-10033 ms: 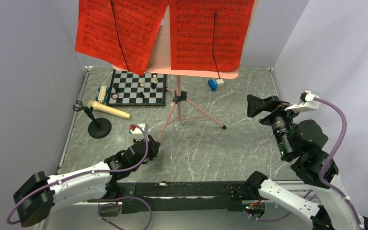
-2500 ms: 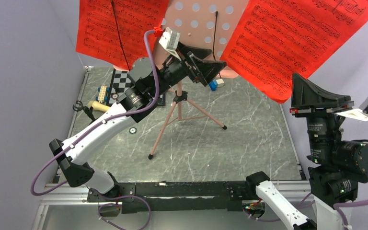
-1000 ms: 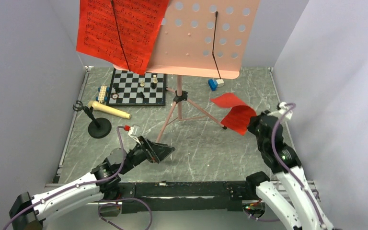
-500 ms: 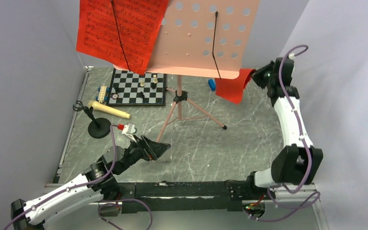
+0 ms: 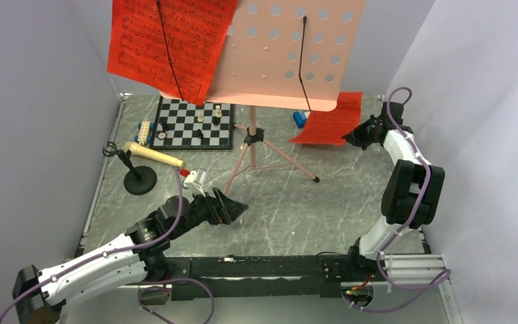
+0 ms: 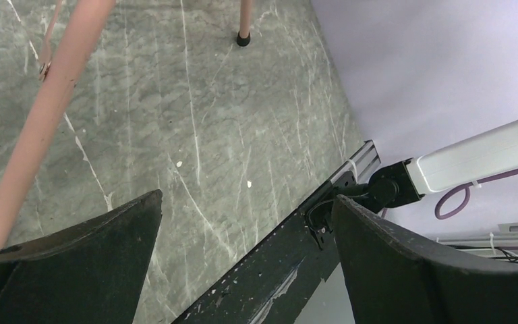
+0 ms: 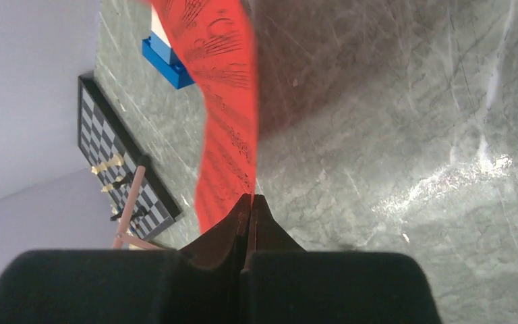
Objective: Pack up the instrument practice props
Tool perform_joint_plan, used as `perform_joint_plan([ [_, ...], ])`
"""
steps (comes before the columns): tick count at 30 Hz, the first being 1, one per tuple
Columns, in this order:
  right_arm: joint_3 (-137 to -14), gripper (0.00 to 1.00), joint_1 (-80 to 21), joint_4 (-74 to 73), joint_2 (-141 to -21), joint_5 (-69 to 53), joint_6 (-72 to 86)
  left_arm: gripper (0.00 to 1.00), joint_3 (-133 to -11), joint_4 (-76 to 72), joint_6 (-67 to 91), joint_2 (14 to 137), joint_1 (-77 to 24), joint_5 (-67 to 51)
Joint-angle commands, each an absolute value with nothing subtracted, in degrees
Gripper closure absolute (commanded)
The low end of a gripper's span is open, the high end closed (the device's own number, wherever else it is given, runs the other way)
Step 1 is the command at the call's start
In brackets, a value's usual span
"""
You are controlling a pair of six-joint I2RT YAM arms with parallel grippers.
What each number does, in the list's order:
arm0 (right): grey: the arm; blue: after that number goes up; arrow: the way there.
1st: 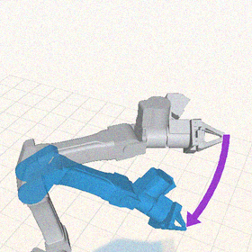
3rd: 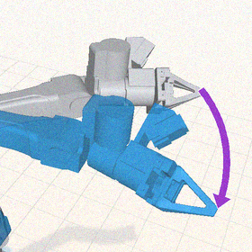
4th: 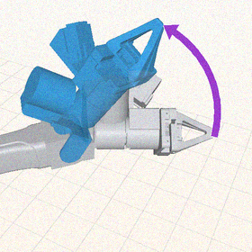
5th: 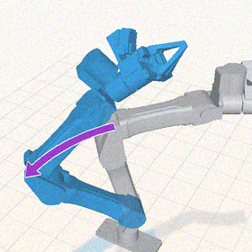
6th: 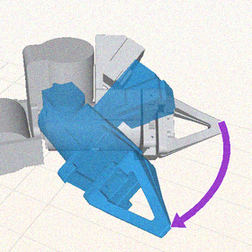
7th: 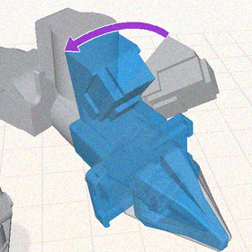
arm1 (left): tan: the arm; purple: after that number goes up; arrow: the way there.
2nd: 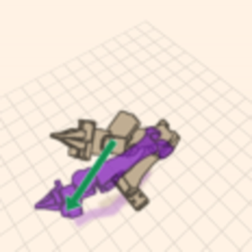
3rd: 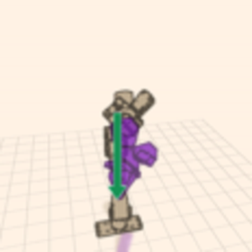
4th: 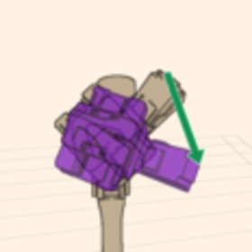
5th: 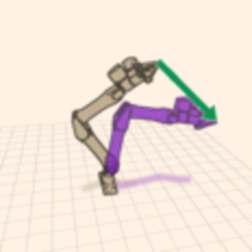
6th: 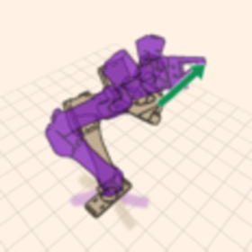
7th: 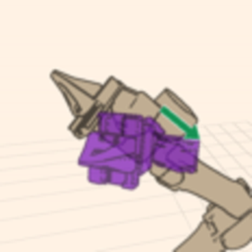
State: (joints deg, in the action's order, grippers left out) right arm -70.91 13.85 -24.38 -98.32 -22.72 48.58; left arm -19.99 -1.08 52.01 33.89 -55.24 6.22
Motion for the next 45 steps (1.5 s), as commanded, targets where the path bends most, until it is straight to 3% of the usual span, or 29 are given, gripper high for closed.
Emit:
perform_joint_plan([
  [1,-73.7,1.00,14.3,-23.7,-95.2,-21.2,44.6,0.01,-22.5,-1.8,50.2,32.1,-55.5,5.3],
  [17,-71.2,1.00,18.4,-29.4,-105.8,-10.0,36.3,0.01,-18.0,-1.3,49.7,22.8,-55.5,7.8],
  [22,-71.8,0.52,18.4,-29.6,-104.0,-11.0,36.5,0.01,-18.5,-0.1,50.3,23.5,-55.5,8.5],
  [25,-72.4,0.34,18.3,-30.3,-100.4,-10.2,37.7,0.01,-18.6,1.6,50.9,23.1,-55.5,9.5],
  [29,-73.7,0.19,17.2,-32.0,-94.2,-8.0,39.1,0.01,-19.3,2.4,49.1,21.6,-55.5,10.3],
  [35,-71.5,0.14,6.5,-31.9,-81.0,1.5,36.6,0.01,-22.1,6.4,47.8,19.0,-55.5,15.3],
  [41,-49.0,0.18,-7.1,-15.6,-55.6,9.3,35.8,0.01,-24.7,7.1,43.1,17.4,-55.5,18.4],
  [45,-40.1,0.13,-20.1,-12.8,-42.1,15.1,29.5,0.01,-29.1,7.8,34.4,16.7,-55.5,18.7],
])
